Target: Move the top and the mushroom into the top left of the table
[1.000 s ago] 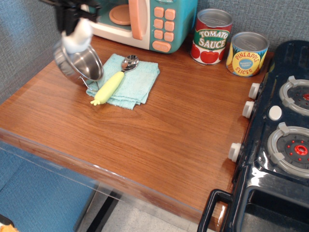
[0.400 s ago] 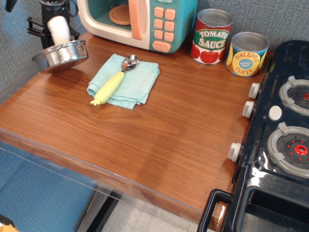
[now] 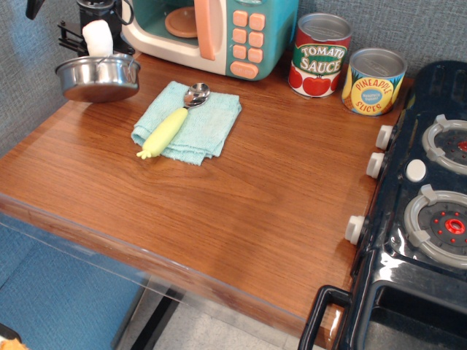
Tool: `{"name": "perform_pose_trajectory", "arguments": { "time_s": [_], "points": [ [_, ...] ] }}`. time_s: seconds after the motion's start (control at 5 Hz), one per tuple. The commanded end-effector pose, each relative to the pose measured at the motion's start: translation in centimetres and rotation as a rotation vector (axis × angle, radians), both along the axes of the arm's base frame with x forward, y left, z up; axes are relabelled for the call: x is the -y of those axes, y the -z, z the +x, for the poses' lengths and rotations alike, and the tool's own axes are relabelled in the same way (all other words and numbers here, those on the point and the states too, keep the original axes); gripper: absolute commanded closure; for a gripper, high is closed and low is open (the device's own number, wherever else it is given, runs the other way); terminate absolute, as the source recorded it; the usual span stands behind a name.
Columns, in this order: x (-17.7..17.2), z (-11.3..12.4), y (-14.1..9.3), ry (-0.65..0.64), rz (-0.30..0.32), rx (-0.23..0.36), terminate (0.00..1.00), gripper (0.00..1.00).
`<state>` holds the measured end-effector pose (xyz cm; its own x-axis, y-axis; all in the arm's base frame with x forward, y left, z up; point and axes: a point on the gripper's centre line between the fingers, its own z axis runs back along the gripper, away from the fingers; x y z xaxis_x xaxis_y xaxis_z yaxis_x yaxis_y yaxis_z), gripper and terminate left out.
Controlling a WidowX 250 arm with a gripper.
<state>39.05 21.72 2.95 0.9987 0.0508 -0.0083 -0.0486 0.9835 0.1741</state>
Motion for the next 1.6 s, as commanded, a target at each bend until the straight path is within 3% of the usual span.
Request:
{"name": "perform_pose_trajectory", "arguments": {
  "time_s": [0.0, 0.2, 0.4, 0.6, 1.0, 1.4],
  "points": [
    [2.0, -0.4, -6.9, 0.006, 0.049, 0.128, 0.0, 1.0],
    [1.9, -0.8, -9.0, -0.028, 0.055, 0.164, 0.0, 1.0],
    [1.7, -1.2, -9.6, -0.046, 0.053, 0.182, 0.0, 1.0],
    [2.1, -1.8, -8.8, -0.043, 0.039, 0.158, 0.0, 0.0],
    [2.9, -3.5, -5.3, -0.062, 0.002, 0.056, 0.0, 0.0],
    [1.7, -3.2, -2.8, -0.11, 0.005, -0.012, 0.0, 0.0]
  ]
}}
